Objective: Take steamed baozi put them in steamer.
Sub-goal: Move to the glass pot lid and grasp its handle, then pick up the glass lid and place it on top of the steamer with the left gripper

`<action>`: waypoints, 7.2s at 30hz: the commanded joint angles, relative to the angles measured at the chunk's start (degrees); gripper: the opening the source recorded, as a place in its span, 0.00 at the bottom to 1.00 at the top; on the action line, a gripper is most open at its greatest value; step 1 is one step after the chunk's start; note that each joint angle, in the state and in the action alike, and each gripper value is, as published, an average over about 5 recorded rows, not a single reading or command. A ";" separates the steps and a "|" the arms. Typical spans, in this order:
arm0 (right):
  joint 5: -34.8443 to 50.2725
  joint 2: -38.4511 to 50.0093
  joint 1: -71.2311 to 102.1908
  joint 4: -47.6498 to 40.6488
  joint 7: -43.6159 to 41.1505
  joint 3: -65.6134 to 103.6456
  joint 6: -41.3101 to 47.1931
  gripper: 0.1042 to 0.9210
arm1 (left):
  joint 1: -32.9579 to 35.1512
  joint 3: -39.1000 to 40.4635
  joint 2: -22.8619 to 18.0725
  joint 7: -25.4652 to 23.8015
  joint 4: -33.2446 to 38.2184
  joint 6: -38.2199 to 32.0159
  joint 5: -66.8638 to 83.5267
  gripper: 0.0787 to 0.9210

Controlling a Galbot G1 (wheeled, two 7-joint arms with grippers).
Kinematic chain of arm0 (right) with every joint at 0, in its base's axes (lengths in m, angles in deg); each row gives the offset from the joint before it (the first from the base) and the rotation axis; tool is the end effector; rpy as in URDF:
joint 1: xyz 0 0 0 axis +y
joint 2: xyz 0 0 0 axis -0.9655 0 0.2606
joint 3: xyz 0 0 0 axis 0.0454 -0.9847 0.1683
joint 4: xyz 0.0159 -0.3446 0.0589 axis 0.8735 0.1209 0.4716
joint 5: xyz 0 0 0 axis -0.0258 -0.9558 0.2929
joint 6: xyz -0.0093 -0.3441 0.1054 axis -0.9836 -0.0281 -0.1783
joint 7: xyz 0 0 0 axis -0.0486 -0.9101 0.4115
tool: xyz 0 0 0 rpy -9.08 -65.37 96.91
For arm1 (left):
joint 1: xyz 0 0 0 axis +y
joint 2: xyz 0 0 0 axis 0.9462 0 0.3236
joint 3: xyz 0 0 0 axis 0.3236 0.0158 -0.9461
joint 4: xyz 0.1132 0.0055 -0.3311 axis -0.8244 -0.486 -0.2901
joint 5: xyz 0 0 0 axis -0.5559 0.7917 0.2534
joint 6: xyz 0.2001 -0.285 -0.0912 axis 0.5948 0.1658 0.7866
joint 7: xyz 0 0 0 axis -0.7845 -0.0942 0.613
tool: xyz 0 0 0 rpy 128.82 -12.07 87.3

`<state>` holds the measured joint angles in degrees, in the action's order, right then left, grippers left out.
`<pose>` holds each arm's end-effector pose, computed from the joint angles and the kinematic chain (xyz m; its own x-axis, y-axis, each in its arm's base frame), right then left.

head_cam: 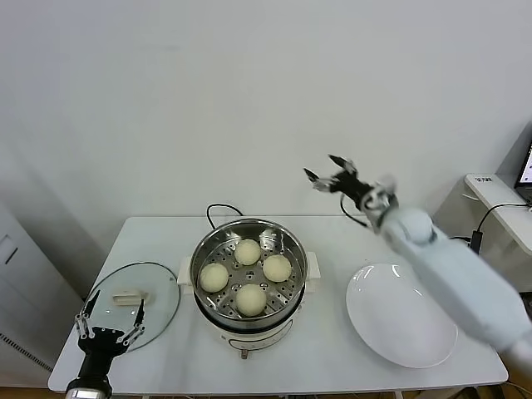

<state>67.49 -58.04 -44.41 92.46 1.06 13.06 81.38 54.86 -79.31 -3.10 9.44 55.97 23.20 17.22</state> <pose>0.4665 -0.1140 -0.2178 -0.9009 -0.4316 -0.0449 -0.4315 0.9020 -0.0126 0.1388 0.0901 -0.3022 -0.9982 -0.0534 0.0275 -0.0335 0.8745 0.4838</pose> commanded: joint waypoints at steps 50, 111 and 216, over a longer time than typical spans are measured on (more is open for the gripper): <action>-22.43 -28.32 70.29 32.48 -0.74 48.56 -4.69 0.88 | -20.04 -4.35 13.02 26.08 -33.96 -17.39 -69.79 0.88; -24.23 -27.37 66.00 29.97 -6.87 49.91 0.14 0.88 | -16.53 9.80 41.10 3.37 -3.78 23.56 -30.19 0.05; -31.60 -29.10 65.04 26.52 -8.89 49.21 -0.29 0.88 | -35.00 57.65 13.14 -6.08 -11.44 52.92 -71.28 0.05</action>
<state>35.91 -87.09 20.57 119.01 -7.69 62.29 81.25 19.69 -21.74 10.10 3.12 44.74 73.31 -53.85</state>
